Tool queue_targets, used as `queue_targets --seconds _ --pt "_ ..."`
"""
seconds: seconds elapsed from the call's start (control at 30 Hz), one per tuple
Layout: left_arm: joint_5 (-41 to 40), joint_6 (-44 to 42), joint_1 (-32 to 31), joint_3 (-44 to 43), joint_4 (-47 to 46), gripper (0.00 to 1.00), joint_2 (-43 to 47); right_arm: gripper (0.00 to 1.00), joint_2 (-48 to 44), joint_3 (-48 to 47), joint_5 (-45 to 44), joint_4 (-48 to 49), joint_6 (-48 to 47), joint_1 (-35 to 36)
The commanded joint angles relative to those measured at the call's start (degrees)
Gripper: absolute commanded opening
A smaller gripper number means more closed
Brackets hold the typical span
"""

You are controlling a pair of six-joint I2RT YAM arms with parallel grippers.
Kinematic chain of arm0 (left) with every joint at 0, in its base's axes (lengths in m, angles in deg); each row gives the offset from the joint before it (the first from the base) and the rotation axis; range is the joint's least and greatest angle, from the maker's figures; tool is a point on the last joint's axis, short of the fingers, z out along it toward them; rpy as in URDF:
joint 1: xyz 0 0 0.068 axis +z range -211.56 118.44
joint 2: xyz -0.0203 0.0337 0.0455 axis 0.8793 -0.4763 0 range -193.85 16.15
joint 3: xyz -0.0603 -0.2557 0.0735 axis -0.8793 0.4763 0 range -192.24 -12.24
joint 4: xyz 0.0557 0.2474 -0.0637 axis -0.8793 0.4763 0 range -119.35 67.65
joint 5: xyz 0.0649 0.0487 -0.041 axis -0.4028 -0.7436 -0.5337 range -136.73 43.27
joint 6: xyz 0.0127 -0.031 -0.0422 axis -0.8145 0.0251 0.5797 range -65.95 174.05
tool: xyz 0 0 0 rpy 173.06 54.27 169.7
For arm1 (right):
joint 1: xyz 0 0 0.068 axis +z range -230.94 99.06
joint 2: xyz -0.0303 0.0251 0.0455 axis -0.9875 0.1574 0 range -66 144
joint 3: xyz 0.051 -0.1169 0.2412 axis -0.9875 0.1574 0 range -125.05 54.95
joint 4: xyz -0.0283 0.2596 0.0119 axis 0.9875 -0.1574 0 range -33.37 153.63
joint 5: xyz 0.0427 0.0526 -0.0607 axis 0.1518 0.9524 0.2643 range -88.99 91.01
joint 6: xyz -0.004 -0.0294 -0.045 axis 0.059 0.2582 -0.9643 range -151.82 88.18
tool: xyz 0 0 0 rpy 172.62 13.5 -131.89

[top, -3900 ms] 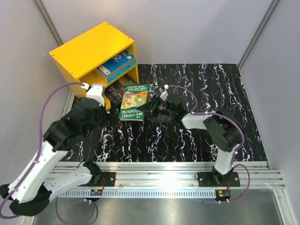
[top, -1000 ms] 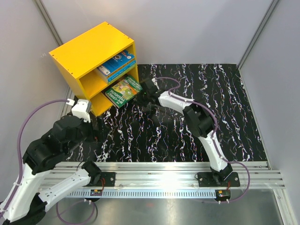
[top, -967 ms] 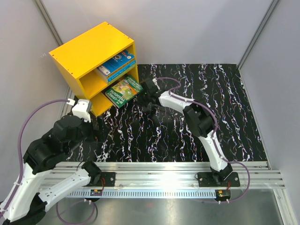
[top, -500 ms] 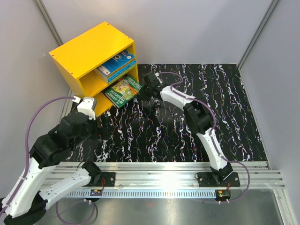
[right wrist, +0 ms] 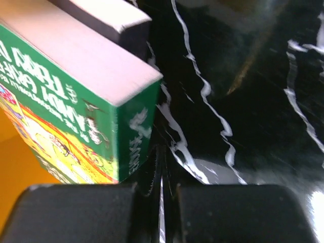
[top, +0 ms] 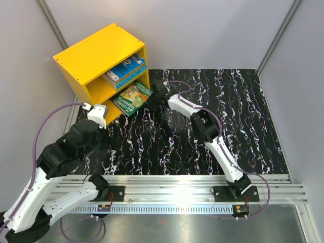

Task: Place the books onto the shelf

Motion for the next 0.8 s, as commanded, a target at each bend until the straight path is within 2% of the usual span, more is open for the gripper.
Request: queue_targets --seconds 0.0,0.2,0.77 --pt "0.1 -1.4 0.2 0.8 -3.8 0.99 -0.3 0.00 3.0 -5.6 0.7 0.3 2.0 0.7" --pt "0.4 -1.6 0.3 1.5 -4.4 0.99 -0.2 0.00 11.7 -21.2 0.2 -3.4 3.0 2.1" --pt "0.9 -2.2 0.3 2.5 -4.5 0.99 0.8 0.00 15.3 -22.3 -1.0 3.5 10.8 5.7"
